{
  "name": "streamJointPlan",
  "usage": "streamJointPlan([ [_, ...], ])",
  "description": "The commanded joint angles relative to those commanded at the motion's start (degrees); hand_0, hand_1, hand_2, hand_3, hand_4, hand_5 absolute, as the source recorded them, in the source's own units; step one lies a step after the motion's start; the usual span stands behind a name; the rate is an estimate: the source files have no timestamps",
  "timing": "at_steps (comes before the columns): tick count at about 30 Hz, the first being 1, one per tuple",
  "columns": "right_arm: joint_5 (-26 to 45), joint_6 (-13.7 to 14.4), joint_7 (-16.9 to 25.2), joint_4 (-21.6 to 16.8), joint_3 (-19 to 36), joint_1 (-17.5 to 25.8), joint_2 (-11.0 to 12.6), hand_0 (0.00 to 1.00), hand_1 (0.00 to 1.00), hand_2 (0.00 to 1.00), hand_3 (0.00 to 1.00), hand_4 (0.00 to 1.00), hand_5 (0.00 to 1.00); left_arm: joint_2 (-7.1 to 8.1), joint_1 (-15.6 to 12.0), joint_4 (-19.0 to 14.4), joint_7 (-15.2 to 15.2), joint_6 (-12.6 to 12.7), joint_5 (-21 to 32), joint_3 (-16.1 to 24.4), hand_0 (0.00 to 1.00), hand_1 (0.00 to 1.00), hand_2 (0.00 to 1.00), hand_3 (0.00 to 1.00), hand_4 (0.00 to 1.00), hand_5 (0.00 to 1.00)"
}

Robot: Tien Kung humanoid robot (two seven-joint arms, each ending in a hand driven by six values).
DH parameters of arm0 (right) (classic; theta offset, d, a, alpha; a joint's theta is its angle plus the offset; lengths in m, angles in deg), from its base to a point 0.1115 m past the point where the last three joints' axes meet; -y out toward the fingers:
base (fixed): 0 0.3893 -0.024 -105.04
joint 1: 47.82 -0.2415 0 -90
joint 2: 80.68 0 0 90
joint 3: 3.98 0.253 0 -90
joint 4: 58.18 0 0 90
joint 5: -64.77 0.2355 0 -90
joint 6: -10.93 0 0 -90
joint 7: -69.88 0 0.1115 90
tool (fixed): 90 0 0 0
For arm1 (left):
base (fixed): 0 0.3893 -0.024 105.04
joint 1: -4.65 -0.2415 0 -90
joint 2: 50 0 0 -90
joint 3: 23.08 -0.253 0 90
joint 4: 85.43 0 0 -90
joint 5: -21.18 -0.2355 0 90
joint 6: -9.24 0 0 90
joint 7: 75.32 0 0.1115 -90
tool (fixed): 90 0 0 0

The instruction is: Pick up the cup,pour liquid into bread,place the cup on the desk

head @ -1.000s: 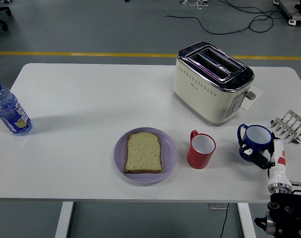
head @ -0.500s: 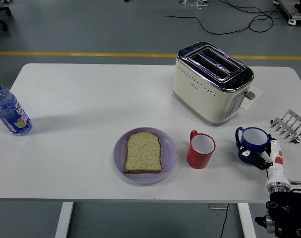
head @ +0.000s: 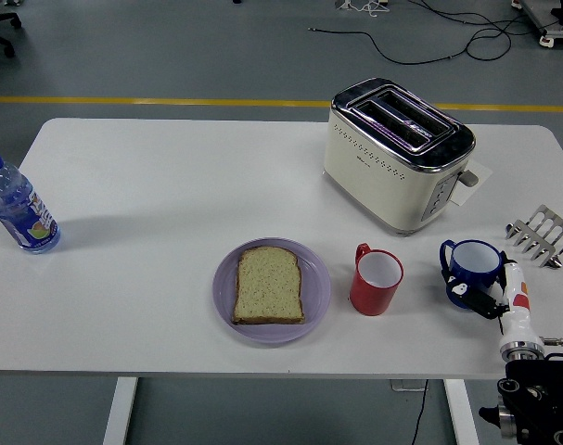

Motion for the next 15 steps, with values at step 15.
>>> streamJointPlan([
  [15, 0.14, 0.00, 1.53, -0.03, 0.37, 0.43, -0.18, 0.824, 0.573, 0.796, 0.998, 0.918, 0.002, 0.00, 0.02, 0.02, 0.01, 0.03, 0.04, -0.03, 0.634, 0.644, 0.656, 0.510, 0.237, 0.845],
])
